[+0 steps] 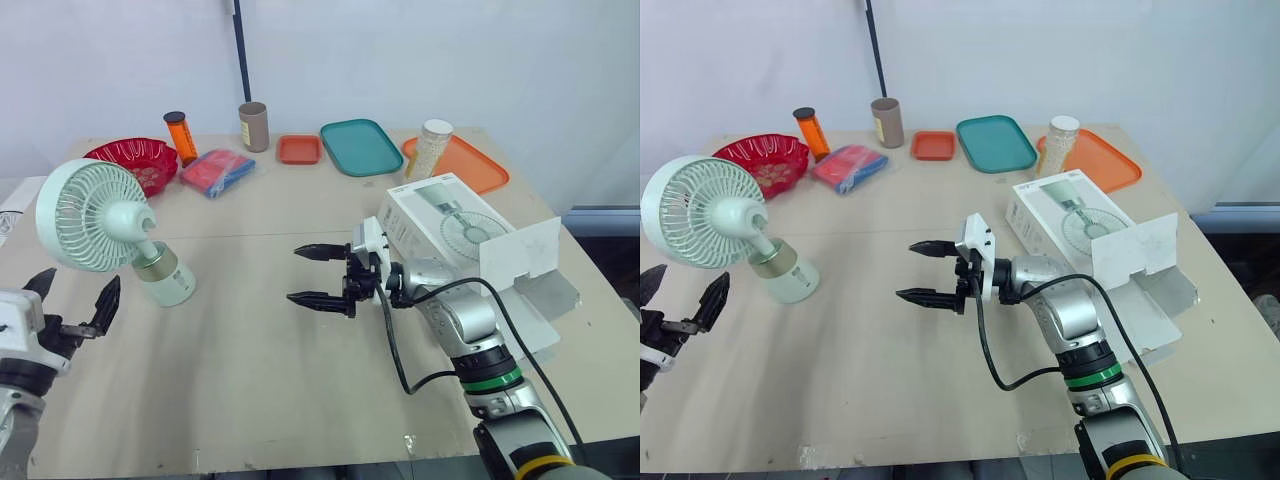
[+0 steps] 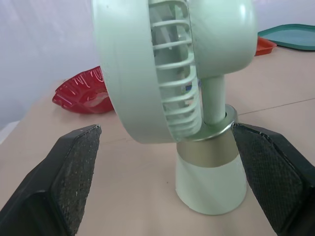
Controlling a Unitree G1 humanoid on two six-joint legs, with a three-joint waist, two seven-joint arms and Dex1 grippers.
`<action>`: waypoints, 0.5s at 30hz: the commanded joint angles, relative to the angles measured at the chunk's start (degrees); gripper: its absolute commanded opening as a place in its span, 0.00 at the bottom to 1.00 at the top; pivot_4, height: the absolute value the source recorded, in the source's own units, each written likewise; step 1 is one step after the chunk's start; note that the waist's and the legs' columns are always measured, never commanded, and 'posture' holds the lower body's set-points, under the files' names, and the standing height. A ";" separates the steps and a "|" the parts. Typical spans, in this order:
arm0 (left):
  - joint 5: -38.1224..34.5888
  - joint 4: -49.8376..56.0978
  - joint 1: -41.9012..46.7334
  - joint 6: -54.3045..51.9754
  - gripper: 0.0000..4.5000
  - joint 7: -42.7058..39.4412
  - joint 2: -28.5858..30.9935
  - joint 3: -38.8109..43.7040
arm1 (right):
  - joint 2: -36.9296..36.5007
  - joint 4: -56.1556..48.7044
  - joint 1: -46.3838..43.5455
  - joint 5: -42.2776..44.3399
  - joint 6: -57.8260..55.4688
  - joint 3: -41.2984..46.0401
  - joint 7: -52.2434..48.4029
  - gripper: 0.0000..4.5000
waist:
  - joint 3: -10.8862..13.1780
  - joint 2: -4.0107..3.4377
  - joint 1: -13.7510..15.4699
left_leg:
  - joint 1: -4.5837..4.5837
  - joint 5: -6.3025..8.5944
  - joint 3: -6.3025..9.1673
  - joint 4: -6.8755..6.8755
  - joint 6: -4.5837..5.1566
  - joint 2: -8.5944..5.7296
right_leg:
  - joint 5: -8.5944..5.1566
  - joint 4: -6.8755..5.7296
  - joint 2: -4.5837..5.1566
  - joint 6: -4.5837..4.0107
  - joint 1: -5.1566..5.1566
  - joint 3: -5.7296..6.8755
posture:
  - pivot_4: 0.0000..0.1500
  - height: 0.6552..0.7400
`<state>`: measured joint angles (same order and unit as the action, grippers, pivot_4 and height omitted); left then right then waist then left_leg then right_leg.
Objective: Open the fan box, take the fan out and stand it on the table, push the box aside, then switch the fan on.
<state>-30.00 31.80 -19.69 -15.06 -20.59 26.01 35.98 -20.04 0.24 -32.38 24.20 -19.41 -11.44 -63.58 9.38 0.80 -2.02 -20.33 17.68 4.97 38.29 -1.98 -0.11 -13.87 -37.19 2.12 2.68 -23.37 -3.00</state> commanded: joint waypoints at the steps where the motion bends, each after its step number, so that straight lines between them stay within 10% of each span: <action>1: -0.33 -0.78 0.63 1.19 1.00 -1.05 1.03 1.70 | 0.02 -2.59 -0.08 0.05 0.72 0.25 0.33 0.97 | 0.00 0.00 0.00 | 0.00 0.01 0.01 0.00 -0.02 0.00 | 0.00 0.00 0.00 0.00 0.00 0.00 | 1.00 1.00; 15: -1.75 -1.46 8.02 -0.69 0.94 -1.67 2.07 -0.45 | -0.15 -3.63 1.27 -0.41 0.48 -0.05 1.67 0.99 | 0.00 0.00 -0.01 | 0.00 -0.04 0.07 -0.01 -0.32 0.00 | 0.00 0.00 0.00 0.00 0.00 0.03 | 1.00 1.00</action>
<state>-31.04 29.59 -11.83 -16.21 -22.52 27.79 34.56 -20.06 -0.91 -31.19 23.86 -19.50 -11.52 -62.10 9.38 0.80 -2.03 -20.33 17.65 5.04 38.27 -2.30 -0.10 -13.87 -37.19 2.12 2.68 -23.37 -2.97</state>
